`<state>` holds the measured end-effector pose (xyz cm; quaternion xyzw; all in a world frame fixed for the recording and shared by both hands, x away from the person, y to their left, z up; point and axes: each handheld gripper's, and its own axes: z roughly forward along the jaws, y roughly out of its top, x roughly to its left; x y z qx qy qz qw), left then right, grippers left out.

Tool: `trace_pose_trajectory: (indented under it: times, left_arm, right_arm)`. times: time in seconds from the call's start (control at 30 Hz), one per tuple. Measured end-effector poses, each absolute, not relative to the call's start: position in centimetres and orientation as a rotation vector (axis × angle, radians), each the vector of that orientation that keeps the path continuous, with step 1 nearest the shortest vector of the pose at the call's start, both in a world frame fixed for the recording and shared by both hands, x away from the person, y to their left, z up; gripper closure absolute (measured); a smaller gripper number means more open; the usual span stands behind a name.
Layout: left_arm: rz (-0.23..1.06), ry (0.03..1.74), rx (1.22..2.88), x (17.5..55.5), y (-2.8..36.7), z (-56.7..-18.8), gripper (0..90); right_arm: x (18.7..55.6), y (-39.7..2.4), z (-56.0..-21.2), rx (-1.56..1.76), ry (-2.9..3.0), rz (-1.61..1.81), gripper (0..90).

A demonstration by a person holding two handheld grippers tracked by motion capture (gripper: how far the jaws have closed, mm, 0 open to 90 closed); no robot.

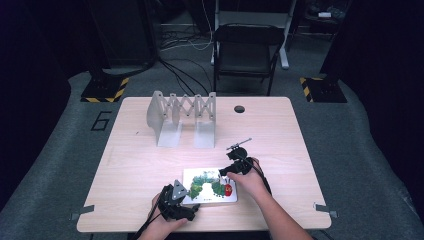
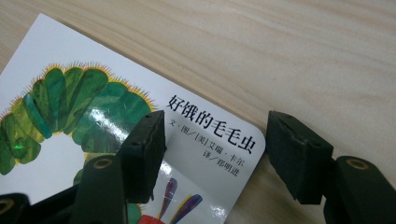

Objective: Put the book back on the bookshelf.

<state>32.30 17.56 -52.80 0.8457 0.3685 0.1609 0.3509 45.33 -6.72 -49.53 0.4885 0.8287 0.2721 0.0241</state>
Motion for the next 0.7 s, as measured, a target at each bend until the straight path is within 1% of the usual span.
trace_pose_trajectory:
  times: [0.17, 0.3, 0.4, 0.7]
  left_arm:
    - [0.404, 0.946, 2.202, 32.27, 17.63, -52.73, 10.1]
    - [0.425, 0.963, 2.187, 32.14, 17.45, -52.83, 9.6]
    - [0.402, 0.965, 2.186, 32.1, 17.4, -52.84, 8.5]
    - [0.399, 0.957, 2.189, 32.13, 17.42, -52.84, 8.2]
  right_arm:
    - [45.26, -7.05, -49.62, 1.55, 2.572, 0.847, 37.4]
    - [45.1, -6.84, -49.53, 1.547, 2.56, 0.836, 37.1]
    - [45.02, -6.77, -49.44, 1.558, 2.558, 0.826, 37.2]
    - [44.91, -6.56, -49.17, 1.524, 2.556, 0.798, 38.0]
